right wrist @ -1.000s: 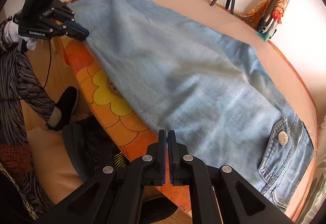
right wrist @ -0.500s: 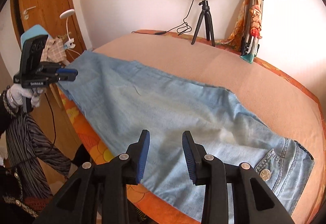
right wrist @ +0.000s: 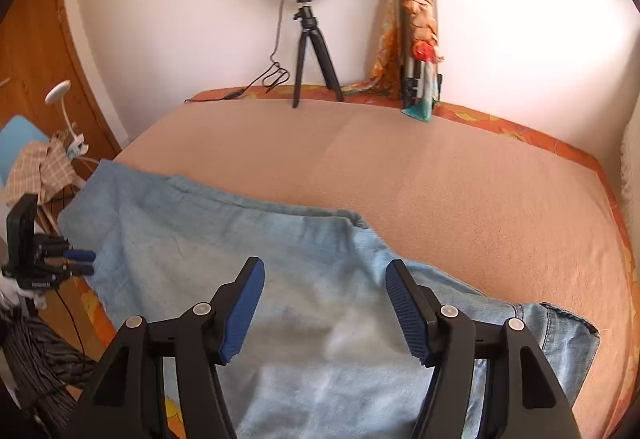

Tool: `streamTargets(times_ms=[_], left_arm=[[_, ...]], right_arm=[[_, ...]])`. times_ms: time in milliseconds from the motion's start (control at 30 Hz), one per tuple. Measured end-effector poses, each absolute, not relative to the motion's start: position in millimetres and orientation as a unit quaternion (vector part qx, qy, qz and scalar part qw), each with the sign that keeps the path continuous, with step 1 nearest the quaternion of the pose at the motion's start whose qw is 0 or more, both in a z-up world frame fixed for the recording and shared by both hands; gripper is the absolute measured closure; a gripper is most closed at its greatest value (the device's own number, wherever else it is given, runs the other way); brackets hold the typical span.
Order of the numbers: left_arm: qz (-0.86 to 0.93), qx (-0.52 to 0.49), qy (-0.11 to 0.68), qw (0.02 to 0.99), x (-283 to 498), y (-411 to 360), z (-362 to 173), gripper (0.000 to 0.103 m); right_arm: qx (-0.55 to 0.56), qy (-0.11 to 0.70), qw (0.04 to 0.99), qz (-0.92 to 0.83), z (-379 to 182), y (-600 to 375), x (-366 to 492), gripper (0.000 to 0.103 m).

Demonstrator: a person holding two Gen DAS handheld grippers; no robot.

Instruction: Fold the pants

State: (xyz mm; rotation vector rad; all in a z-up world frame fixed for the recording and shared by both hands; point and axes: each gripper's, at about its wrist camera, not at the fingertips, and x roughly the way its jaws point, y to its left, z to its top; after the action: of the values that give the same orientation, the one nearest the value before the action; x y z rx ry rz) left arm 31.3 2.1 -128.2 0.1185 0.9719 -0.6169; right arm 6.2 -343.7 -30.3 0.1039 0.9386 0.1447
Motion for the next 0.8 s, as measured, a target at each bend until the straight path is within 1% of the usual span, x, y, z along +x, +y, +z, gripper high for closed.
streamTargets(times_ms=[67,167,367,467,500,533,567,667,700,800], left_arm=[[-0.293,0.054,0.46,0.836,33,3,-130,0.079],[-0.29,0.06,0.462,0.836,34,2,-135,0.079],[-0.294,0.052,0.457,0.838,35,5,-137,0.079],[-0.299,0.043,0.457,0.837,36,8,-138,0.079],[-0.301,0.042,0.456,0.837,36,9,-138,0.079],[-0.302,0.041,0.455,0.837,36,9,-139,0.079],[-0.303,0.041,0.455,0.836,35,10,-139,0.079],[-0.306,0.04,0.454,0.836,34,11,-139,0.079],[-0.307,0.04,0.454,0.835,35,11,-140,0.079],[-0.309,0.045,0.454,0.834,35,9,-140,0.079]], right_arm=[[0.083,0.461,0.881,0.064,-40,-366,20,0.037],[0.096,0.474,0.873,0.067,-58,-382,39,0.037],[0.074,0.501,0.857,0.094,-84,-371,76,0.037],[0.044,0.513,0.849,0.116,-91,-356,85,0.04],[0.03,0.518,0.847,0.117,-94,-352,87,0.047],[0.019,0.524,0.844,0.116,-97,-349,89,0.058],[0.015,0.532,0.839,0.113,-101,-348,92,0.081],[0.01,0.531,0.842,0.098,-102,-350,95,0.094],[0.001,0.525,0.846,0.092,-99,-348,95,0.097],[-0.027,0.499,0.864,0.069,-79,-350,99,0.099]])
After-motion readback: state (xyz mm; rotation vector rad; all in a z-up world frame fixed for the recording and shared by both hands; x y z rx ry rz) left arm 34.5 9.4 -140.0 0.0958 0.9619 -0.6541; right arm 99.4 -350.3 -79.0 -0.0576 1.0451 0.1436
